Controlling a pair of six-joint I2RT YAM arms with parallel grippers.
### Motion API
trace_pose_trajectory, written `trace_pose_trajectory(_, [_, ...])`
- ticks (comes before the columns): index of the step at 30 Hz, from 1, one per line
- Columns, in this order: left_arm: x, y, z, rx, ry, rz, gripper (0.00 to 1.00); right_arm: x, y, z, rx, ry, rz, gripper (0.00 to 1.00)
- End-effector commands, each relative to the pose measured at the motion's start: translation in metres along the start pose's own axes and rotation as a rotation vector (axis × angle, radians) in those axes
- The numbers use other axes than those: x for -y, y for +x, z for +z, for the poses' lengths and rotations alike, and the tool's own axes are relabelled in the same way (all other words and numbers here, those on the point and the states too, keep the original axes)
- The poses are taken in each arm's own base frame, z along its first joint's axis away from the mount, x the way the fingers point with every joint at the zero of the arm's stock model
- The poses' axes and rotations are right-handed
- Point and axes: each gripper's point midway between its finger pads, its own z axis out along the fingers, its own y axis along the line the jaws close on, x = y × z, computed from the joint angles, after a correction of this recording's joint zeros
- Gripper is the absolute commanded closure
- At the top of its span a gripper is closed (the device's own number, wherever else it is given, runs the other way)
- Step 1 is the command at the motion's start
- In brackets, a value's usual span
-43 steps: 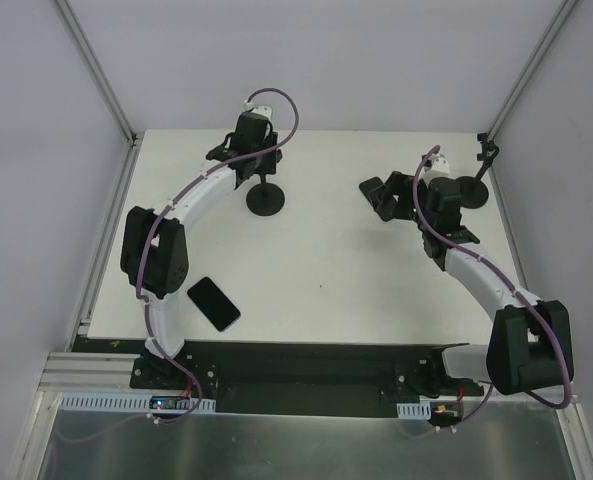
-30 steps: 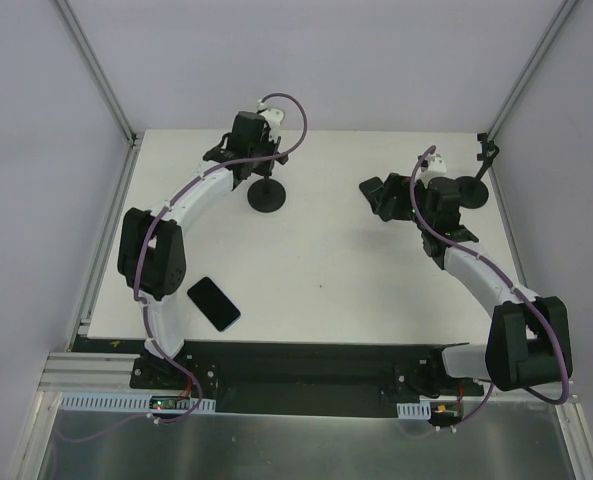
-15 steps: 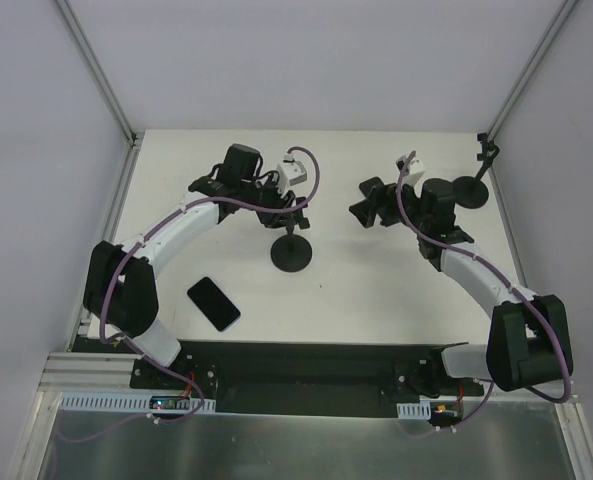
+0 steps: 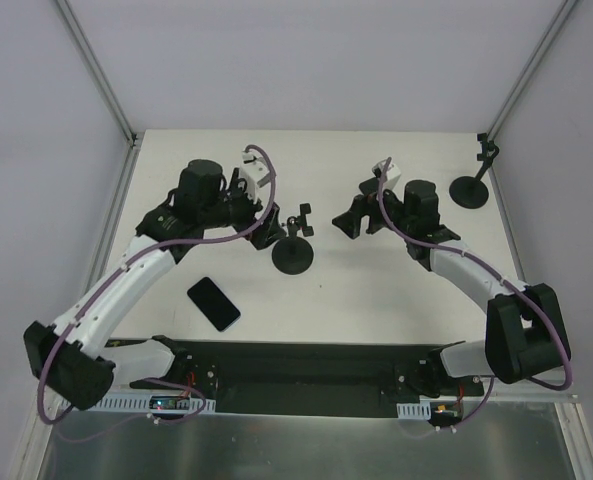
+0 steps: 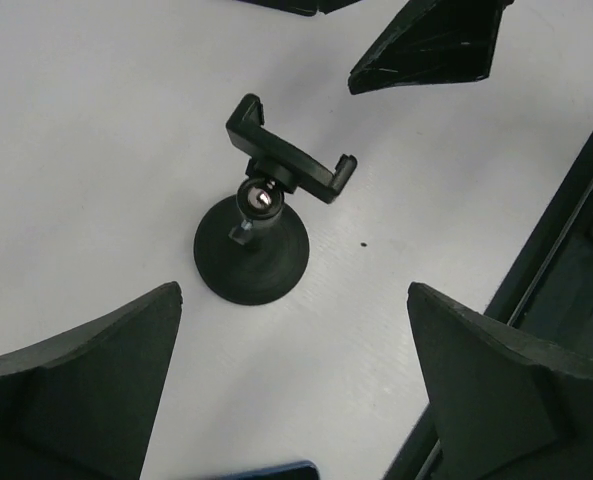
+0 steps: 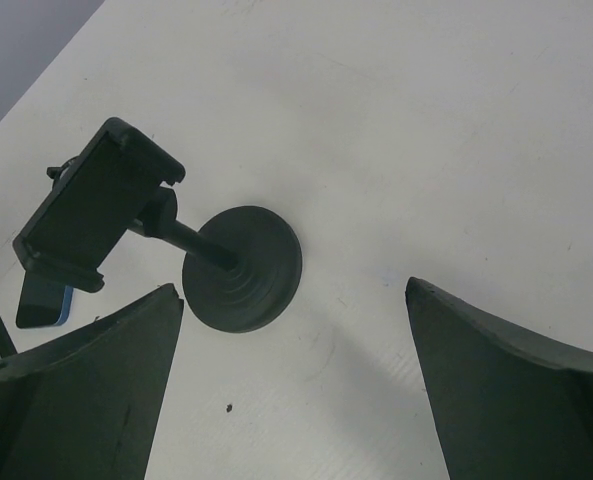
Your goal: Place the phone on the phone stand
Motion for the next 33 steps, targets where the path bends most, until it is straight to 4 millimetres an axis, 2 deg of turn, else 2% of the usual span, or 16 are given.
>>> trace_pose_trajectory(1, [0.004,0.002,-0.022,0.089,-0.178,-0.311,0.09,-0.022,-0.031,0.009,0.073,-0.009,-0.038,0.04])
trace_pose_trajectory(2, [0.004,0.015,-0.02,0.083,-0.19,-0.362,0.1,-0.022,-0.028,0.011,0.064,0.022,-0.029,0.04])
trace_pose_trajectory(3, [-0.001,0.011,-0.026,0.13,-0.24,-0.427,0.1,-0.015,-0.035,0.011,0.079,0.098,-0.021,0.04])
trace_pose_trajectory(4, [-0.005,0.016,-0.027,0.135,-0.272,-0.457,0.11,-0.026,-0.033,0.014,0.068,0.093,-0.033,0.04])
trace_pose_trajectory(7, [-0.015,0.027,-0.034,0.137,-0.361,-0.517,0.08,-0.036,-0.028,0.015,0.016,0.145,-0.078,0.04])
trace_pose_trajectory(8, [-0.014,0.027,-0.036,0.143,-0.363,-0.528,0.08,-0.032,-0.019,0.012,-0.031,0.184,-0.081,0.04])
trace_pose_trajectory(9, [-0.011,0.022,-0.041,0.16,-0.353,-0.544,0.07,-0.028,-0.018,0.01,-0.038,0.221,-0.102,0.04])
trace_pose_trajectory(11, [-0.001,0.015,-0.047,0.183,-0.31,-0.545,0.07,-0.033,-0.019,0.009,-0.038,0.217,-0.116,0.04])
trace_pose_trajectory(15, [0.006,0.008,-0.063,0.224,-0.311,-0.555,0.07,-0.057,-0.013,0.01,-0.066,0.162,-0.186,0.04])
trace_pose_trajectory(17, [0.01,0.005,-0.072,0.244,-0.307,-0.569,0.07,-0.078,-0.01,0.014,-0.076,0.11,-0.226,0.04])
trace_pose_trajectory(20, [0.017,0.001,-0.073,0.246,-0.273,-0.574,0.04,-0.099,-0.008,0.021,-0.09,0.066,-0.251,0.04])
trace_pose_trajectory(22, [0.018,0.002,-0.07,0.228,-0.263,-0.576,0.05,-0.115,-0.008,0.022,-0.089,0.032,-0.264,0.04])
trace_pose_trajectory(26, [0.02,0.01,-0.046,0.136,-0.216,-0.597,0.07,-0.118,-0.025,0.015,0.001,0.074,-0.238,0.04])
trace_pose_trajectory(27, [0.02,0.011,-0.041,0.117,-0.209,-0.568,0.1,-0.115,-0.024,0.011,0.009,0.091,-0.234,0.04])
trace_pose_trajectory(29, [0.021,0.015,-0.024,0.062,-0.218,-0.527,0.16,-0.112,-0.036,-0.002,0.06,0.117,-0.236,0.04])
trace_pose_trajectory(33, [0.02,0.018,0.01,-0.011,-0.3,-0.378,0.16,-0.097,-0.045,-0.021,0.126,0.153,-0.216,0.04])
